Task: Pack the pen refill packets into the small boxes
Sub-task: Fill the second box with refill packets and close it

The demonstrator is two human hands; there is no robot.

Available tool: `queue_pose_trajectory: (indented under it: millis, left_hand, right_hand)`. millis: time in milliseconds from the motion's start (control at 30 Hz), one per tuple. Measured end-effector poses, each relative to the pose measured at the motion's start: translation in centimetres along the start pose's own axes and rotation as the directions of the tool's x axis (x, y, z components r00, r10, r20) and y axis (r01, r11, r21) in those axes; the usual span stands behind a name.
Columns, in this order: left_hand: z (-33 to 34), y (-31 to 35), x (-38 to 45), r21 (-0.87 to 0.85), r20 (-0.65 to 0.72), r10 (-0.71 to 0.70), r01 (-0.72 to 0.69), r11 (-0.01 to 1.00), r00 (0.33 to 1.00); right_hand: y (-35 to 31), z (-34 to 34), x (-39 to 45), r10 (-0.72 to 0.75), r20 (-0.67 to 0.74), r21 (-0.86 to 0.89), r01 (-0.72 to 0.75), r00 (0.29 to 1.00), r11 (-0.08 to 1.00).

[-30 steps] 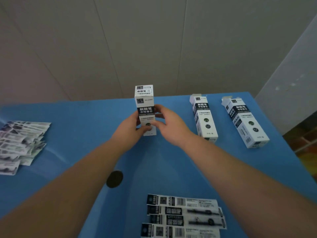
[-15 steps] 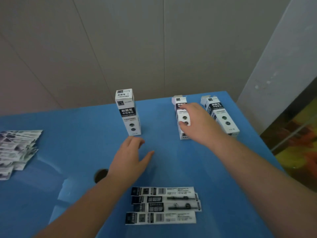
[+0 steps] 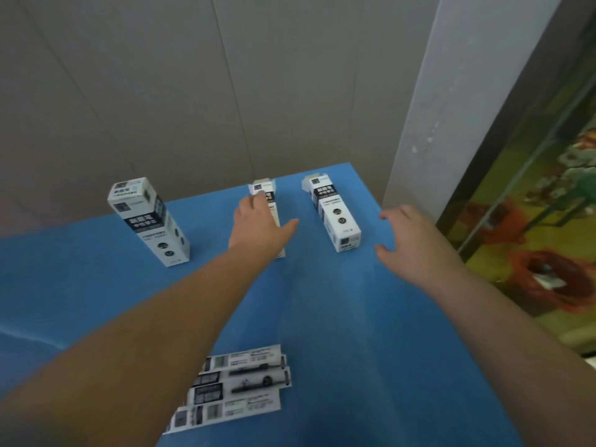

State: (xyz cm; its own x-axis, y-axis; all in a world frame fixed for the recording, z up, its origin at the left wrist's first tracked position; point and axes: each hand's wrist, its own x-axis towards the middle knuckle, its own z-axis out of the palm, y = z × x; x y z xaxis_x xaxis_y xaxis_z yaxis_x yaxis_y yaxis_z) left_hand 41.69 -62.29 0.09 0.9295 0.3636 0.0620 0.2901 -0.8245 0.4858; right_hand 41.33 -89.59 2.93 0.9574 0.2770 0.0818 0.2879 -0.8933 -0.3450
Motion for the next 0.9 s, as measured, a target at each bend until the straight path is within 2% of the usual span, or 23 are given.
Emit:
queue_pose_trajectory:
  millis: [100,200,367,467,633,900]
  left_hand:
    - [1.0,0.1,2.5,0.061,0.003,-0.185,0.184,0.981,0.983]
    - [1.7,-0.3,4.3,-0.009,0.078,-0.372,0.374,0.928,0.925]
    - [2.7,0.0,4.7,-0.171,0.101,-0.443,0.454,0.874,0.891]
    - [3.1,0.5,3.9,-0.288,0.052,-0.39,0.388,0.876,0.919]
    - [2.6,1.1,0.1,-0.542,-0.046,-0.226,0.165,0.824,0.973]
    - [-2.6,-2.1,-8.7,-0.623,-0.143,0.002,-0.092,0.777,0.99]
  right_hand:
    - [2.1,-0.3,-0.5,0.011,0.023,-0.001,-0.011,1.0,1.0]
    - [3.6,-0.4,-0.5,0.006,0.029,-0.005,-0.006,1.0,1.0]
    - [4.9,-0.4,0.1,-0.009,0.028,0.017,0.009,1.0,1.0]
    - [4.9,-0.3,0.6,-0.014,0.036,0.038,0.012,0.999,0.999]
    - [3.4,-0.3,1.2,-0.033,0.021,0.082,0.031,0.999,0.996]
    - [-4.4,0.5,1.2,-0.157,-0.028,0.112,0.159,0.987,0.981]
